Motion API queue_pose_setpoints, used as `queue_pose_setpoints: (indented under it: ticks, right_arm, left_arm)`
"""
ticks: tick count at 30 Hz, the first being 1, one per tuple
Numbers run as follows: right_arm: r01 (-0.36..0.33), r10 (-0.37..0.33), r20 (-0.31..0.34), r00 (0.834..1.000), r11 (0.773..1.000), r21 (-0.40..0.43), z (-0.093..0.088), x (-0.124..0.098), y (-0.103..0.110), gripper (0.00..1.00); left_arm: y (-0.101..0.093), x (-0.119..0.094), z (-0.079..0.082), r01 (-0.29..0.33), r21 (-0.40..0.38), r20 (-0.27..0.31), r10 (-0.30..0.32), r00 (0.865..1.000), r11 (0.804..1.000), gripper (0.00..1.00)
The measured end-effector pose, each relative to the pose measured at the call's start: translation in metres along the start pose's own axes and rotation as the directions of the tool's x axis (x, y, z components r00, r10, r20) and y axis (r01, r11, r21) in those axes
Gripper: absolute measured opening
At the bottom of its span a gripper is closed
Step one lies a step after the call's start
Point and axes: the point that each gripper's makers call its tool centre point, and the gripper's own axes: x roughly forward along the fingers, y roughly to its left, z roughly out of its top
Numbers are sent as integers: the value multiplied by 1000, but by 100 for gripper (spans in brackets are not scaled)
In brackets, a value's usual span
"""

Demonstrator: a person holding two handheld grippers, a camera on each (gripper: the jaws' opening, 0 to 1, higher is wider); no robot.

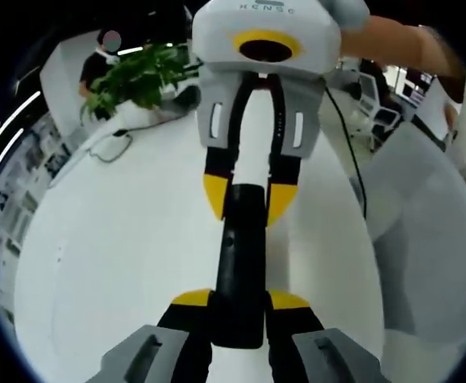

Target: Press the specified remote control buttons in sequence, fully releasing each button before pressing the next.

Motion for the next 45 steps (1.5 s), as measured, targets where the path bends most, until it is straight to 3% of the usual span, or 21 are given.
queue_pose_setpoints:
  ticks: [21,37,45]
  right_arm:
    - [-33,33,4,999,999,37,-17,17,44,21]
    - [-55,56,-5,998,998,28,-25,35,53,21]
    - [-71,71,-3,997,997,30,-25,40,56,21]
  left_arm:
    - [-48,19,-9,44,-7,-8,-44,999,999,24]
    - [-55,38,-26,55,-24,-26,-56,998,998,24]
    - [-56,41,-29,62,-31,6,-62,998,998,24]
